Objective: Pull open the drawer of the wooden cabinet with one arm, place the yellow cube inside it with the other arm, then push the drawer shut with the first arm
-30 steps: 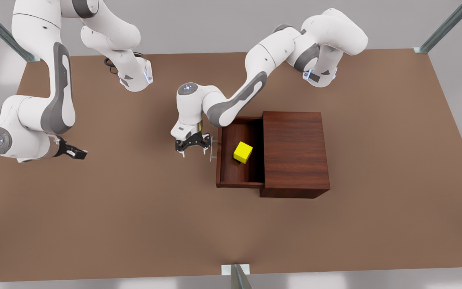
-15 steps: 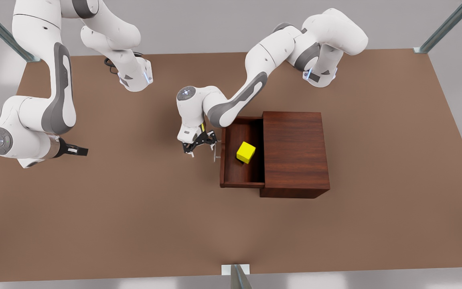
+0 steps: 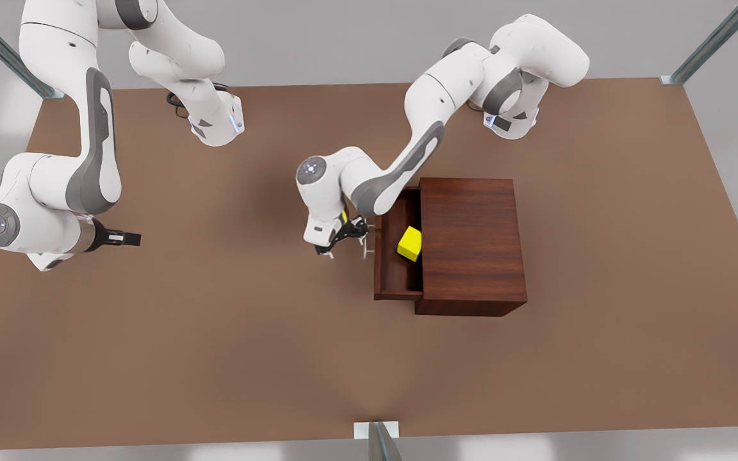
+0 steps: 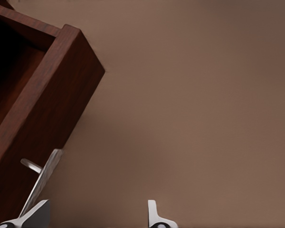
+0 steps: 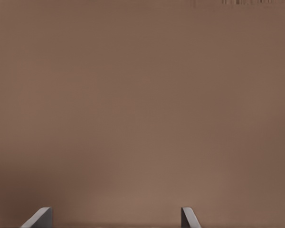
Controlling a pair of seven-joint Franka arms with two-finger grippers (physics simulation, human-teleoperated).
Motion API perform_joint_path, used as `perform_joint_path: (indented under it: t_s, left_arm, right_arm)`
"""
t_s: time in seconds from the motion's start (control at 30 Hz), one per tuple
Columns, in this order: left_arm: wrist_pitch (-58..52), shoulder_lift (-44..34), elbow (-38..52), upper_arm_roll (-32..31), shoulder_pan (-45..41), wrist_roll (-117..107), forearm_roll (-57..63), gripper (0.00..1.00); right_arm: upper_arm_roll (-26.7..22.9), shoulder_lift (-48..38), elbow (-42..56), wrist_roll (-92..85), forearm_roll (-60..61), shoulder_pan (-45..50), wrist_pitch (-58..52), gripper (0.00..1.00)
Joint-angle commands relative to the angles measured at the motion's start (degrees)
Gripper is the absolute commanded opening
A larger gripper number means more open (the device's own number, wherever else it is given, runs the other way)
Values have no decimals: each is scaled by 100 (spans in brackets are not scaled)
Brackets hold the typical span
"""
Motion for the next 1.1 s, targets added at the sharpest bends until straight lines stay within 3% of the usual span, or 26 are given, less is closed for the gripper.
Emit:
perform_joint_path:
  t_s: [0.0,0.47,0.63,0.83,0.87,0.93,1.0,1.07]
  left_arm:
    - [-97,-70,-89,4,45,886,-75,100]
    - [1194,-1423,-2558,13,459,1624,-67,100]
    - [1529,-1713,-3147,57,546,1826,-67,100]
    - [1494,-1828,-3253,66,617,1976,-93,100]
    - [1406,-1828,-3060,66,617,1906,-426,100]
    - [-184,-2021,-2155,75,774,2001,-550,100]
    - [-1300,-3110,-2339,83,1661,4496,-1033,100]
    - [-1723,-3735,-2488,83,3050,7097,-1314,100]
  right_arm:
    - [0,-2,3,-438,4,1,-2,100]
    - [0,-2,20,-447,4,1,-2,100]
    - [-9,-2,20,-447,4,1,-2,100]
    - [-9,-2,20,-456,4,1,-2,100]
    - [-9,-2,29,-456,4,1,-2,100]
    - [-9,-2,38,-464,4,1,-2,100]
    - [-9,-2,38,-464,4,1,-2,100]
    - [-9,-2,38,-464,4,1,-2,100]
